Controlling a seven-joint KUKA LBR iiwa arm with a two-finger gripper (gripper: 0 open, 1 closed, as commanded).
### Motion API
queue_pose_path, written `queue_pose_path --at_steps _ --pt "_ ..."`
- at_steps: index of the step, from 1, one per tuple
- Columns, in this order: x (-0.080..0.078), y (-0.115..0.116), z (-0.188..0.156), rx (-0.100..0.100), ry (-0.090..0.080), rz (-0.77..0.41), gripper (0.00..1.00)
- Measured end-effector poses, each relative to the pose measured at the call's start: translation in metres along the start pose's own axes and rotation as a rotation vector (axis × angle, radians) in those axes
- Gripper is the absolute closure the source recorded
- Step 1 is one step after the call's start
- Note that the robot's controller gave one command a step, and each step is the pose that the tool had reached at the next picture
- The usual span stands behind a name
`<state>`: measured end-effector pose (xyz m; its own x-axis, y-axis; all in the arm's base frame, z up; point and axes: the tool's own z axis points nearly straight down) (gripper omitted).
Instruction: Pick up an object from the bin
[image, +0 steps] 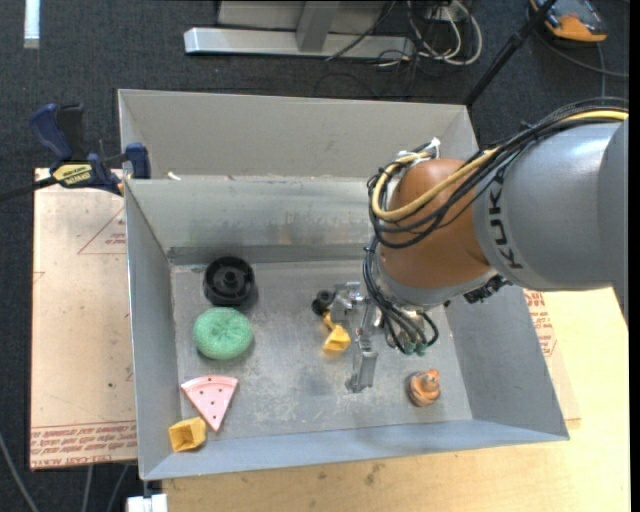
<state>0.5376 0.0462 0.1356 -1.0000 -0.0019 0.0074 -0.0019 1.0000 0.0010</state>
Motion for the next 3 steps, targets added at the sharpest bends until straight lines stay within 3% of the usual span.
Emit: queue_pose_path --at_steps 1,2,3 --pt "-0.002 0.000 -0.004 0.000 -0.008 0.001 0.00" --pt "-0.029 -0.020 -0.008 0.000 -0.009 -0.108 0.00" --pt "-0.042 -0.030 0.015 0.001 -0.009 -0.192 0.00"
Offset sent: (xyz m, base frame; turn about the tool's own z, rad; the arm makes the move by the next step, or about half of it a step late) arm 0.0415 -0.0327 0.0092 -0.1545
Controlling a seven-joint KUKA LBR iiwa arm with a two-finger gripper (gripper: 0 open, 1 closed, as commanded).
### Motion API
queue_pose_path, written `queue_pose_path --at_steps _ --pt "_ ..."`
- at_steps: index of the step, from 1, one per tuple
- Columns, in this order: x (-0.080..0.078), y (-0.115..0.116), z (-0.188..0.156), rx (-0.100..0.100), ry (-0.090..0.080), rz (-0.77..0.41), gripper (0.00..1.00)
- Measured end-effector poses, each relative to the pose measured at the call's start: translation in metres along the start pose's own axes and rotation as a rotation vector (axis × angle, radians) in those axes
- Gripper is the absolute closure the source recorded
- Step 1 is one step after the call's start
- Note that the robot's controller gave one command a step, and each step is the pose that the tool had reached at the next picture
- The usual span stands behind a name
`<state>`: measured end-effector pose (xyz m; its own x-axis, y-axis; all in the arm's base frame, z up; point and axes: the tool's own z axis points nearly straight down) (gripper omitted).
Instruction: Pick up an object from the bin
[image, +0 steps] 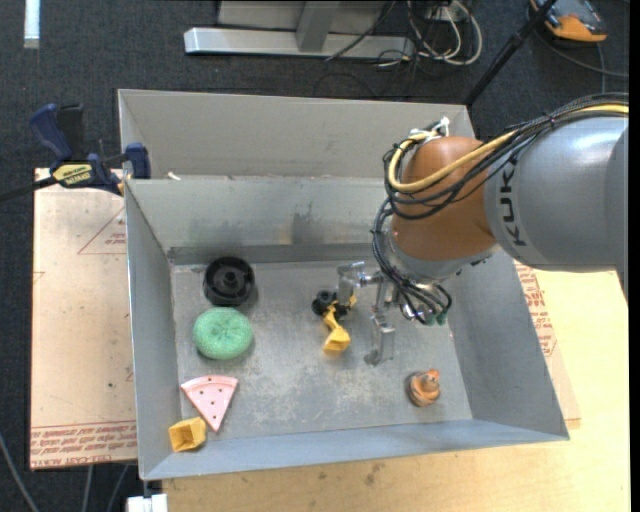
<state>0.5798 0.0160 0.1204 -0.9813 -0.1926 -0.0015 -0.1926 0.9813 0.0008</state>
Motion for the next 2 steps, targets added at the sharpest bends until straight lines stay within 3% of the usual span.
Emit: queue_pose_path --at_steps 1,2 --pt "-0.028 -0.001 -0.011 0.001 -0.003 -0.229 0.00" --pt "-0.038 0.001 0.046 0.000 -0.005 -0.156 0.00"
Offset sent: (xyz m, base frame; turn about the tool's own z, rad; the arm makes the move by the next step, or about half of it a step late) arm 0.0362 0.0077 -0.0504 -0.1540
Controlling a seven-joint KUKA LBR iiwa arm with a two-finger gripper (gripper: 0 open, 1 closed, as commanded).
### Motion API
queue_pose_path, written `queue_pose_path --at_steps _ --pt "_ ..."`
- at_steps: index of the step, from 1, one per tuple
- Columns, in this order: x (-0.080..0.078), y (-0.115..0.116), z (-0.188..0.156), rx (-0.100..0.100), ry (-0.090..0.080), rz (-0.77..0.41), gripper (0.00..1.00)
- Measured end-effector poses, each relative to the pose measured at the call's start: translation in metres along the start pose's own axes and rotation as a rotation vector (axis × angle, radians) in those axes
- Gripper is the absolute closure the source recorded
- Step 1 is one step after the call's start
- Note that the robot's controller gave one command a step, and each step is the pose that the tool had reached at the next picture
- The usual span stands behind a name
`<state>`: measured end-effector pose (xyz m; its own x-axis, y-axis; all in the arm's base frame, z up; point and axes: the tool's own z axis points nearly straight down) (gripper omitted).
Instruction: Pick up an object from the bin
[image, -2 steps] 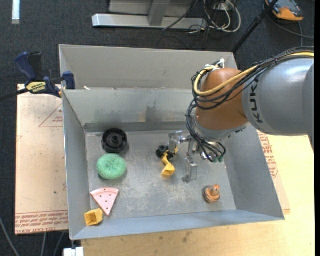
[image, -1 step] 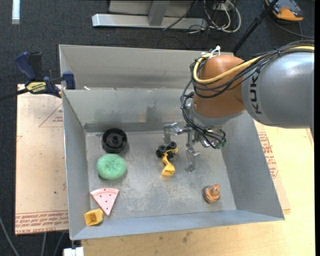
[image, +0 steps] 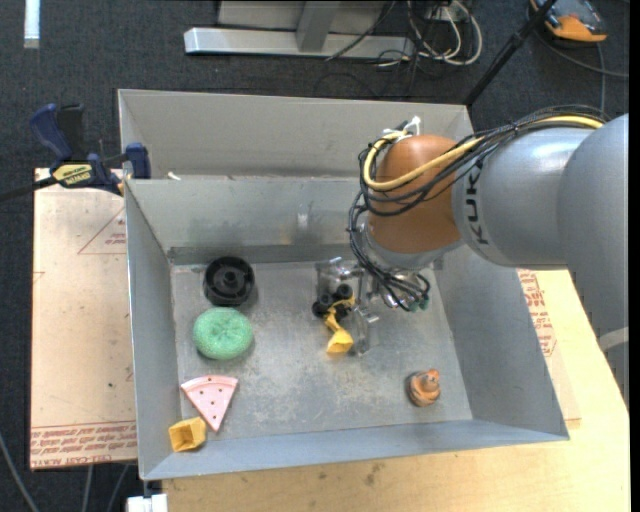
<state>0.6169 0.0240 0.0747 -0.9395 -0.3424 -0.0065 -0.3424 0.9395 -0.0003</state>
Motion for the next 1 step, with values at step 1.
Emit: queue_pose_path --at_steps 1 --pt "-0.0096 -0.0030 0.0057 0.003 -0.008 -0.317 1.00"
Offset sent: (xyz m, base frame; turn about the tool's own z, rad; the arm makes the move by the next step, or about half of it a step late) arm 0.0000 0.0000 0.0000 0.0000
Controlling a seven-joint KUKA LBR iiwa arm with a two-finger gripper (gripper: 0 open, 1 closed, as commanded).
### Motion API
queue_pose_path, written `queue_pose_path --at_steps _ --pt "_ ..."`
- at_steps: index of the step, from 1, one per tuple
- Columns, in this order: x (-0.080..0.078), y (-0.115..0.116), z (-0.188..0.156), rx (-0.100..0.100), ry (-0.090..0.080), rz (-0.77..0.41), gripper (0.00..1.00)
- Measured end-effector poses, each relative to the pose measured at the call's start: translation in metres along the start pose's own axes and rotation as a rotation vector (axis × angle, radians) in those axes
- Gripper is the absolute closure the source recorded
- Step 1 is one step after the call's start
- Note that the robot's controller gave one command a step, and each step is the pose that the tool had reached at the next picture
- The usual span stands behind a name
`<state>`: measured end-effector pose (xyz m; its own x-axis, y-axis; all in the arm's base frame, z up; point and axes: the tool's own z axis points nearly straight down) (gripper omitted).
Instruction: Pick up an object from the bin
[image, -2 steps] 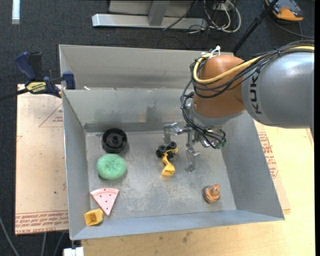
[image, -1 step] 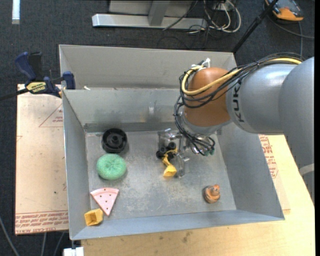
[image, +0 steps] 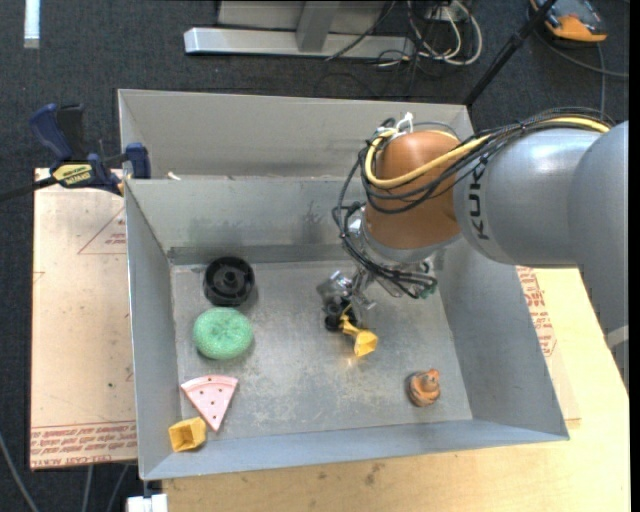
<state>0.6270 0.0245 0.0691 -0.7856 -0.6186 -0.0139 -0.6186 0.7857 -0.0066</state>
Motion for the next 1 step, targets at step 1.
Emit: queue_pose_path --at_steps 1 --pt "-0.0001 0.0000 -0.0017 -0.001 0.002 -0.039 1.00"
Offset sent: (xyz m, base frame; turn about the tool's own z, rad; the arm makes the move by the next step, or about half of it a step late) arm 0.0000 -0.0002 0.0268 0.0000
